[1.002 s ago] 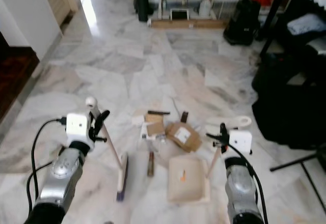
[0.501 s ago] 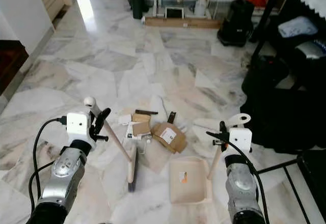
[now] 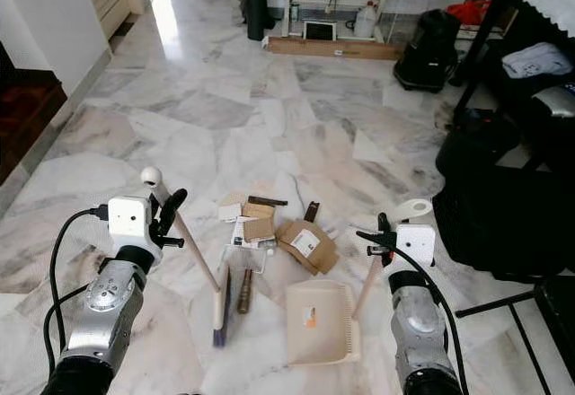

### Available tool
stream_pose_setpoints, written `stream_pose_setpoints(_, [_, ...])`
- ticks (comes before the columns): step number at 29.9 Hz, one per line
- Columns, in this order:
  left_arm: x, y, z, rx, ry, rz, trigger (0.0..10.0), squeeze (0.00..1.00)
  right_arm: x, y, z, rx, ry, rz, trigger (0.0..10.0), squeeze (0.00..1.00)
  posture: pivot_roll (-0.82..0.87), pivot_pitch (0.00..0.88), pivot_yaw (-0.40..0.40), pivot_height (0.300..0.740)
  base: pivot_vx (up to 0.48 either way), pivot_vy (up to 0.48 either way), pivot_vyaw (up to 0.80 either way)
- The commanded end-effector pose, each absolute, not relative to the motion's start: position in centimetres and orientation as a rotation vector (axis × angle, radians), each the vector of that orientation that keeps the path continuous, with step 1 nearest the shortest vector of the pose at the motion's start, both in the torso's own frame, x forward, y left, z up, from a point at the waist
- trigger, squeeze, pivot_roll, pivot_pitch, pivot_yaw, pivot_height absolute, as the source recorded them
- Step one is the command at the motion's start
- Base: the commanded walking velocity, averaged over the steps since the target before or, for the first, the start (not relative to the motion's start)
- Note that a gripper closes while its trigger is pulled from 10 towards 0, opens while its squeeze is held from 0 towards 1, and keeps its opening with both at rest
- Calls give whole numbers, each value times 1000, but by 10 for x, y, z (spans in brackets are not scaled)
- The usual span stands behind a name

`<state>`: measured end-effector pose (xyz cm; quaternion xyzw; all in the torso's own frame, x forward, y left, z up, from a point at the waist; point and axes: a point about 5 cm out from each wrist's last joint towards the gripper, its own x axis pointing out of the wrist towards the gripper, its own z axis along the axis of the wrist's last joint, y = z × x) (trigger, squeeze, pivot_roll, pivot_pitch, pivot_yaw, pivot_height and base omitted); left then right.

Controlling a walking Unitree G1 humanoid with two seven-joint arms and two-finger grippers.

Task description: Sweep floor

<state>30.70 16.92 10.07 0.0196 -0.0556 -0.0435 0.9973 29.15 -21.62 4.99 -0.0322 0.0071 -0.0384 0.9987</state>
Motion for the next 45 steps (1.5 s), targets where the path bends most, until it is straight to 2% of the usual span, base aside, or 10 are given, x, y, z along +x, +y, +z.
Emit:
stream_pose_setpoints(1, [309, 169, 114, 43, -169, -85, 10000, 0, 296, -217, 60, -67, -29, -75, 10000, 0, -21, 103, -55, 740, 0, 0, 0])
stream_pose_setpoints(9, [309, 171, 114, 45, -167, -82, 10000, 0, 296, -212, 59, -64, -30, -53, 10000, 0, -17, 108, -53, 740, 0, 0, 523])
stream_pose_setpoints(24, [310, 171, 115, 53, -169, -87, 10000, 0, 297, -212, 58, -42, -24, -58, 10000, 0, -14, 108, -51, 740, 0, 0, 0])
stream_pose_setpoints(37, [309, 168, 113, 59, -164, -119, 10000, 0, 298, -212, 56, -23, -7, -75, 10000, 0, -13, 108, -51, 740, 273, 0, 0])
stream_pose_setpoints(45, [310, 167, 113, 58, -163, -123, 10000, 0, 299, -211, 58, -28, -15, -73, 10000, 0, -10, 105, -52, 740, 296, 0, -448])
